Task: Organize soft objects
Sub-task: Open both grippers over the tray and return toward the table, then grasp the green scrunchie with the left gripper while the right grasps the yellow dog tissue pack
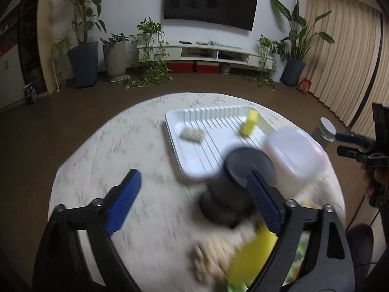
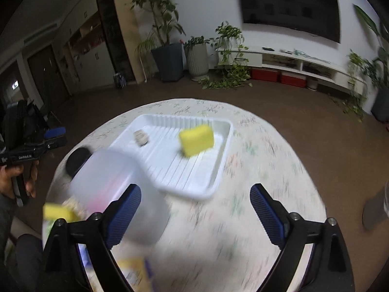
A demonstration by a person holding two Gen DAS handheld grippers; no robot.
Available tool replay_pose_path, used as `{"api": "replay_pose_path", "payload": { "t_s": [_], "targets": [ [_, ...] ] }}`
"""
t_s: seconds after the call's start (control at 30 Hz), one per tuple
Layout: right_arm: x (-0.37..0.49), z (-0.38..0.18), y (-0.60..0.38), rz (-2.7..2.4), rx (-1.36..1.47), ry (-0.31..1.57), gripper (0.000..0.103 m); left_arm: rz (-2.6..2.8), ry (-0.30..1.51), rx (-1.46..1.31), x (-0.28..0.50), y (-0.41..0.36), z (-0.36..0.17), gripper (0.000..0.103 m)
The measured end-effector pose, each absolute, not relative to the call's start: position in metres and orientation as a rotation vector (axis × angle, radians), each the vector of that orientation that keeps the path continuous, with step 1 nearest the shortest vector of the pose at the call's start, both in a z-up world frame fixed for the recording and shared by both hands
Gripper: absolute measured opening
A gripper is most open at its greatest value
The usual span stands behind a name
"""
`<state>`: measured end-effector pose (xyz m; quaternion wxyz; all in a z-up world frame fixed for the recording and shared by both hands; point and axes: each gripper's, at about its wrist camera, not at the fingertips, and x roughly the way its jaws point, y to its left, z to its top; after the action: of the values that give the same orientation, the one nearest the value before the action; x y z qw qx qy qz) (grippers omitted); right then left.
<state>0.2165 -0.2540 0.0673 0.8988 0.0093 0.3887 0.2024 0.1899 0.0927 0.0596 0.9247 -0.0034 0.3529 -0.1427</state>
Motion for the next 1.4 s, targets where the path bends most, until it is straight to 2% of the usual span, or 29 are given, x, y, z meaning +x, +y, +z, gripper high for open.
{"api": "replay_pose_path", "payload": {
  "t_s": [0.17,0.37,0.5,0.57,0.63,0.7,0.83,1.13,1.4],
  "targets": [
    [0.137,0.054,-0.252,0.381,0.102,0.810,0.095,-0.275,0.721,-0.037,0.111,0.077,0.048,0.092],
    [0.068,0.030,-0.213,0.401,0.101,0.810,0.096,-0.271,0.751,-0.046,0.050,0.054,0.021,0.092],
    [0.039,0.009,-0.188,0.417,0.053,0.818,0.096,-0.316,0.800,-0.084,0.026,0.041,-0.003,0.103],
    [0.031,-0.001,-0.182,0.421,0.032,0.839,0.096,-0.310,0.807,-0.082,0.018,0.035,-0.013,0.103],
    [0.029,-0.001,-0.178,0.420,0.015,0.835,0.097,-0.289,0.797,-0.087,0.015,0.034,-0.018,0.103],
    [0.028,0.001,-0.179,0.411,0.022,0.828,0.103,-0.268,0.769,-0.100,0.013,0.034,-0.015,0.103],
    [0.027,0.000,-0.181,0.369,0.011,0.814,0.103,-0.206,0.712,-0.094,0.018,0.037,-0.008,0.103],
    [0.042,0.004,-0.174,0.346,-0.060,0.798,0.103,-0.173,0.762,-0.069,0.042,0.020,-0.020,0.103],
    [0.099,-0.011,-0.185,0.303,-0.086,0.917,0.103,-0.124,0.791,-0.078,0.059,0.023,-0.032,0.103]
  ]
}}
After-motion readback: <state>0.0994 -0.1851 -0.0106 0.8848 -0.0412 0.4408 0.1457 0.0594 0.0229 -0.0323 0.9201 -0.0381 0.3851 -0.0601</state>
